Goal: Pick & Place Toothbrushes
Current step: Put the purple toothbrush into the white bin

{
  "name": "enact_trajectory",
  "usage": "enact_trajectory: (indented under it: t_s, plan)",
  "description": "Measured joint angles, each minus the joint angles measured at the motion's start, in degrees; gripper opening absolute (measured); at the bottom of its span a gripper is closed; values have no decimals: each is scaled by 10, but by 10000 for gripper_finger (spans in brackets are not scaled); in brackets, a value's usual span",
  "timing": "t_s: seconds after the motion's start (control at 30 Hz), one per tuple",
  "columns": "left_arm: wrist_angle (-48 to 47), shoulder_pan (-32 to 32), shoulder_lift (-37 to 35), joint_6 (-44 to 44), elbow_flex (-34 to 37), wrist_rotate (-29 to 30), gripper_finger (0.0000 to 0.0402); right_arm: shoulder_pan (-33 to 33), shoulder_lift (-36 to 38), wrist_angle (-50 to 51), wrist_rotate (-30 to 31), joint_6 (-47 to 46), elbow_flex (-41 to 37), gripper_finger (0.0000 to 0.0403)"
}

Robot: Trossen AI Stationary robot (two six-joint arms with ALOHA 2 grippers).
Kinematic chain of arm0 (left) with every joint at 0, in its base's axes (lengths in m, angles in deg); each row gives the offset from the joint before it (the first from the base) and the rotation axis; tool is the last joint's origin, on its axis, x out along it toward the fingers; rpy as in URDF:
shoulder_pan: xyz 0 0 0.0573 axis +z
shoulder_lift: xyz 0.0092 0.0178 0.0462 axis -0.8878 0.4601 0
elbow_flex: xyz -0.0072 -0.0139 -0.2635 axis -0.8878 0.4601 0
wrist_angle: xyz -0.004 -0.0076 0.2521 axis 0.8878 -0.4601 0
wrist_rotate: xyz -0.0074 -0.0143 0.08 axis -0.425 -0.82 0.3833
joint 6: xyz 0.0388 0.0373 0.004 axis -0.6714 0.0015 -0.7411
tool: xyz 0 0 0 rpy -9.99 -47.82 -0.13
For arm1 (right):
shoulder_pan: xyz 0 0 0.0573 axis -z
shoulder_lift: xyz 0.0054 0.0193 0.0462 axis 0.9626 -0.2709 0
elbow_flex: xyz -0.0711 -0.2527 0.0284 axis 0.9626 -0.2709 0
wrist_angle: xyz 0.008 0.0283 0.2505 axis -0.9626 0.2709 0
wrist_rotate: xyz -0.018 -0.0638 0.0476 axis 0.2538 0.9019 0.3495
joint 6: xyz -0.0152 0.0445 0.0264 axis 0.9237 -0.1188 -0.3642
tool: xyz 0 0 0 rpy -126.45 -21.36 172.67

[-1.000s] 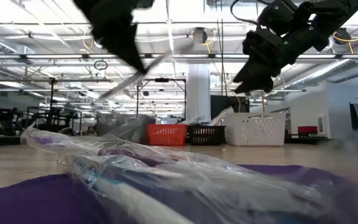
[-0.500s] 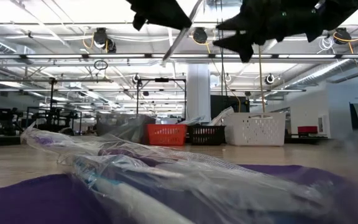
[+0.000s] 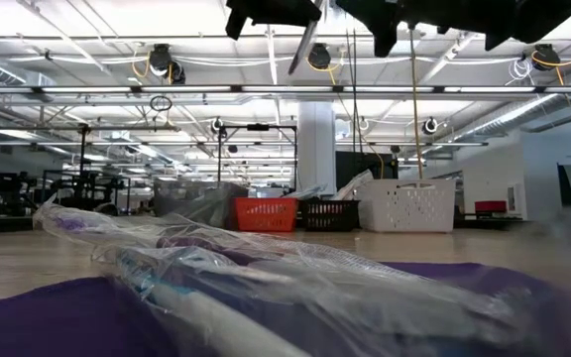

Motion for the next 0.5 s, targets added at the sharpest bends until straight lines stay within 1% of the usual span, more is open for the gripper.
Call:
enact_trajectory:
  t_s: [0.1, 0.23, 0.3, 0.37, 0.43, 0.5]
  plan:
    - [8, 3, 0, 0, 0, 0, 12, -8, 0, -13, 9, 8, 0, 212]
    - [43, 5, 17, 0, 0, 0, 19, -26, 0, -23, 74, 31, 0, 212]
    - [72, 5, 32, 0, 0, -1, 27, -33, -1, -32, 86, 41, 0, 212]
    - [81, 8, 43, -2, 0, 0, 31, -41, -4, -37, 87, 50, 0, 212]
    - [84, 10, 49, -4, 0, -1, 32, -47, -5, -34, 90, 57, 0, 208]
    - [98, 13, 53, -2, 0, -6, 28, -50, -7, -36, 109, 58, 1, 197]
